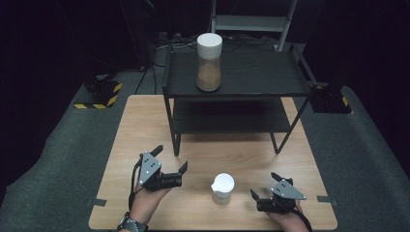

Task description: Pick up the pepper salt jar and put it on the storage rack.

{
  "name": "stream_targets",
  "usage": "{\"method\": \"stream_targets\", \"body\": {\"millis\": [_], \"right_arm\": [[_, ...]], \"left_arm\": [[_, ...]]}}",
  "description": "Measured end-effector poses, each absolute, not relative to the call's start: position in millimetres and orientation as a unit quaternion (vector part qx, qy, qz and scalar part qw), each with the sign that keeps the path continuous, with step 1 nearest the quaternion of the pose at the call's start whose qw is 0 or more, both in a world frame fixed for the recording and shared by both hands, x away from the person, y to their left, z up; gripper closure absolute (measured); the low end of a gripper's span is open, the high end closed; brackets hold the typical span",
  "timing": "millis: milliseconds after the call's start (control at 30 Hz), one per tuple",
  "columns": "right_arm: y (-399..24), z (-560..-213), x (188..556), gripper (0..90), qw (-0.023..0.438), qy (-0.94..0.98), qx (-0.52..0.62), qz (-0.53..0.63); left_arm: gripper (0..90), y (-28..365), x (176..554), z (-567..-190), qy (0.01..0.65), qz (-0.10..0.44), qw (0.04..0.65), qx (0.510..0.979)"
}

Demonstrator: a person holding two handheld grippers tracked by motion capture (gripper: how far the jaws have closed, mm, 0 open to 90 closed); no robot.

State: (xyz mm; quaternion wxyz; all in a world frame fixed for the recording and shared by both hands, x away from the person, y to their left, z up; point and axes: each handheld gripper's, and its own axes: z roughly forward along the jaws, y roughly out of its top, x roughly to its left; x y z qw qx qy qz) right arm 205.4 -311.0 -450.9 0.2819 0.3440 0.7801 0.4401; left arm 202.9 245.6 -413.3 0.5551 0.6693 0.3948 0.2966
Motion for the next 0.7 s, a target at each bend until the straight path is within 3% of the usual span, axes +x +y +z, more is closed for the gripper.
{"method": "stream_targets", "body": {"millis": [700], "right_arm": [[-307,-451,203,0.4,0.291,0.779,0.346,0.435]], "left_arm": [[0.4,247,206,-455,0.418,0.275,0.470,0.727]]}}
